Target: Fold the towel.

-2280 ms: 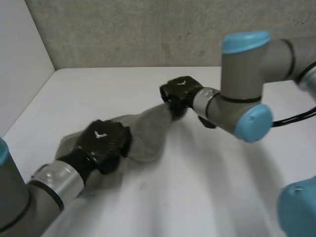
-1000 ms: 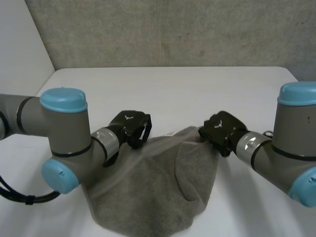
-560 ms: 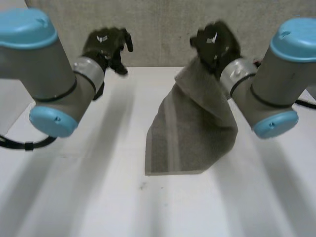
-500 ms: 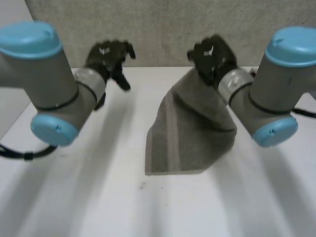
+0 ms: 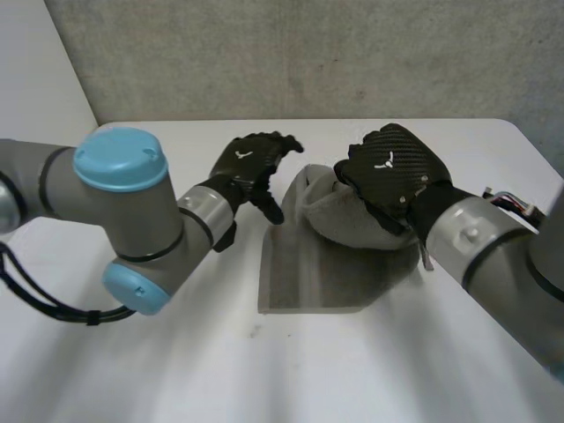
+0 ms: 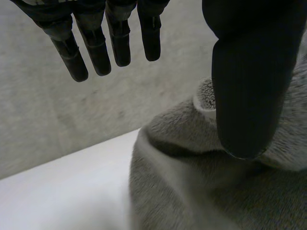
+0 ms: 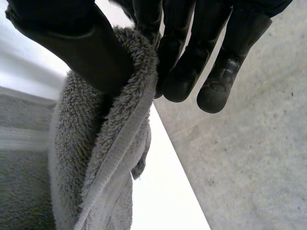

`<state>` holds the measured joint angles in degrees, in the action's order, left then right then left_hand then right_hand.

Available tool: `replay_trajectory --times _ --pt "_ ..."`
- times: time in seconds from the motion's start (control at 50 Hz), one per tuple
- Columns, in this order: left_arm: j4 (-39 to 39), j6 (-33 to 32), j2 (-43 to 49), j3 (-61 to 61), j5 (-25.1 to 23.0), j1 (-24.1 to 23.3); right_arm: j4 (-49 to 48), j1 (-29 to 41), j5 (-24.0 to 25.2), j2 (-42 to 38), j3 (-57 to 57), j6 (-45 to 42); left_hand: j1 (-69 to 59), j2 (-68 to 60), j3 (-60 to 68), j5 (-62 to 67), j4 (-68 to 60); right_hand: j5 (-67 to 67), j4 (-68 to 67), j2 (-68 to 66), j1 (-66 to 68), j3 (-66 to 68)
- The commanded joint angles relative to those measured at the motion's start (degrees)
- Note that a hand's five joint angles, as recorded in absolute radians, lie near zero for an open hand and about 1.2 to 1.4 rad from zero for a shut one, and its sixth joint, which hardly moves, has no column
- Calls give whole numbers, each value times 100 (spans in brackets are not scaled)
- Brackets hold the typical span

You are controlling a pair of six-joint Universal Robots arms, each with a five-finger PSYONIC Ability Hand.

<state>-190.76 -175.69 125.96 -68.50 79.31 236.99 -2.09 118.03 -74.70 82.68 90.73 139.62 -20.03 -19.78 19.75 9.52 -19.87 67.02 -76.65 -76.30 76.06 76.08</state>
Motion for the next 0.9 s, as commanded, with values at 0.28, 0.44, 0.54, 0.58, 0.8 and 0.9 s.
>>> replay_trajectory --times 0.28,0.44,0.54,0.58,0.8,0.9 --pt "-66 -44 1353 1181 -908 -303 33 -26 289 1207 972 -5 -3425 -3451 3453 3477 -3441 298 -335 -370 394 392" --pt "-84 -44 869 918 -706 -206 51 -43 342 1128 832 -23 -5997 -6022 6025 6048 -6013 298 -335 -370 394 392" --pt "-101 -193 245 346 -82 234 95 -43 245 697 542 -32 -5997 -6022 6025 6048 -6013 298 -335 -370 394 392" --pt "-58 -525 -227 -222 277 540 357 -43 201 277 227 -119 -5997 -6022 6025 6048 -6013 298 -335 -370 394 392" --pt "135 -1423 -1862 -2341 436 743 1202 -52 -238 -892 -811 -190 -5997 -6022 6025 6048 -6013 298 -335 -370 394 392" --pt "224 -1608 -2154 -2773 436 761 1229 -52 -212 -1104 -978 -190 -5997 -6022 6025 6048 -6013 298 -335 -370 394 392"
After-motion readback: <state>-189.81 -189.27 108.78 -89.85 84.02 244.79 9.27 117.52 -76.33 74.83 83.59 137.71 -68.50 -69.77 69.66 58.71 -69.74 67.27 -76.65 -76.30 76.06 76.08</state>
